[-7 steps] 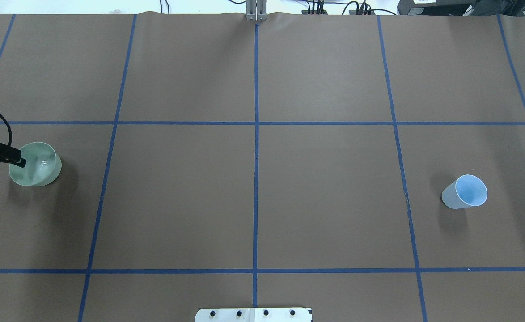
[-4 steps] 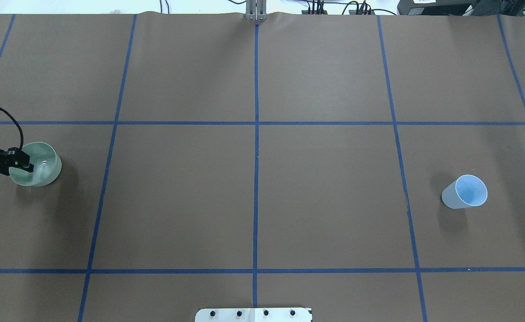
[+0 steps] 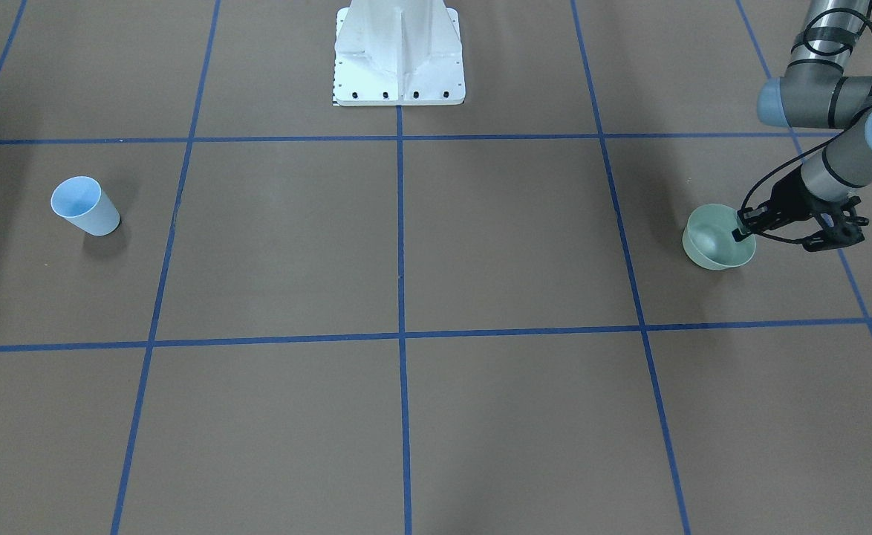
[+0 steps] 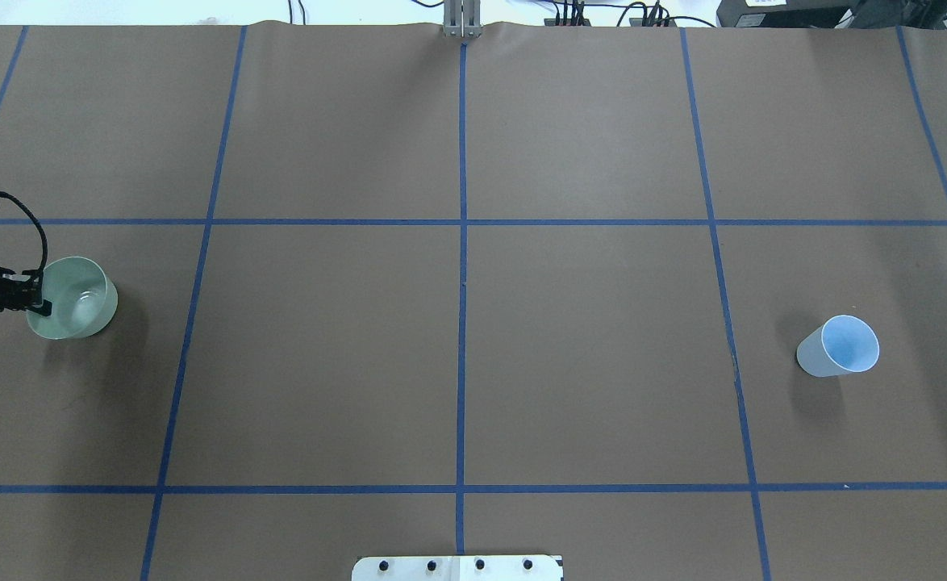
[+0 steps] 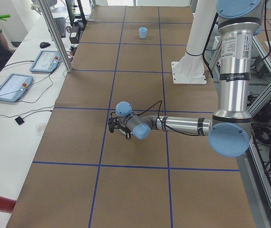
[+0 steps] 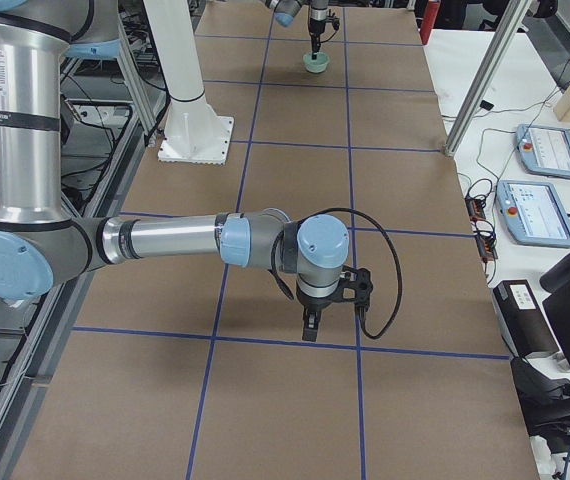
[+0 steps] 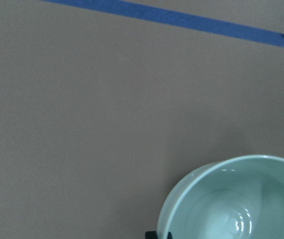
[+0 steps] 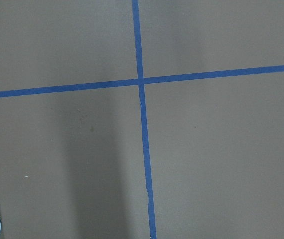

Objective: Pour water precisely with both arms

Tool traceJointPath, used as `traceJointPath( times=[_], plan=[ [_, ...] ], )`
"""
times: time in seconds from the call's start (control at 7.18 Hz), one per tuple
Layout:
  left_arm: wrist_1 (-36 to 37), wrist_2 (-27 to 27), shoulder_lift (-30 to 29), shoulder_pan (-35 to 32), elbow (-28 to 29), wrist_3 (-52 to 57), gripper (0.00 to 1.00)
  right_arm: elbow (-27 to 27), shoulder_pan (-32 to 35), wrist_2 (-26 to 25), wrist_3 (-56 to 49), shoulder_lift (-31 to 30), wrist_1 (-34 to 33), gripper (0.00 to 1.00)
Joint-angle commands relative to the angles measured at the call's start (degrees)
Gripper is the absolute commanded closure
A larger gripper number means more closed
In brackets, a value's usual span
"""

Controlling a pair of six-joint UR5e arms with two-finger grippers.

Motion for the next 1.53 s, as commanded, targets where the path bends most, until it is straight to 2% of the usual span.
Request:
traceJointPath(
  times=[0.0, 0.28, 0.42, 0.56, 0.84, 0.97, 1.11, 1.25, 1.39],
  plan=[
    [7.8, -5.8, -2.9, -4.0, -5.1, 0.0, 1.00, 0.1, 0.4, 0.0, 0.0, 0.0, 0.0, 0.01],
    [32.0, -6.8, -13.0, -5.6, -16.1, -0.6, 1.00, 0.0, 0.4, 0.0, 0.0, 0.1, 0.0, 0.01],
    [40.6, -6.4, -22.4, -4.2, -16.3, -6.8, 1.00, 0.0, 0.4, 0.0, 0.0, 0.1, 0.0, 0.01],
    [41.7, -6.4, -28.2, 0.5, -15.7, -15.5, 1.00, 0.0, 0.4, 0.0, 0.1, 0.2, 0.0, 0.01],
    [40.6, 0.8, -40.5, 9.7, -8.0, -29.5, 1.00, -0.1, 0.4, -0.1, 0.1, 0.4, -0.1, 0.01],
    [35.1, 5.8, -45.4, 14.1, -1.5, -35.2, 1.00, -0.1, 0.4, 0.0, 0.0, 0.3, -0.1, 0.01],
    [27.5, 8.5, -48.1, 16.7, 5.1, -40.5, 1.00, -0.2, 0.4, -0.1, 0.1, 0.3, -0.1, 0.01],
    [23.4, 8.6, -49.6, 16.8, 10.0, -41.5, 1.00, -0.3, 0.4, -0.1, 0.0, 0.4, -0.1, 0.01],
    [22.2, 9.9, -51.5, 17.4, 13.3, -41.5, 1.00, -0.3, 0.4, 0.0, 0.0, 0.3, -0.1, 0.01]
  ],
)
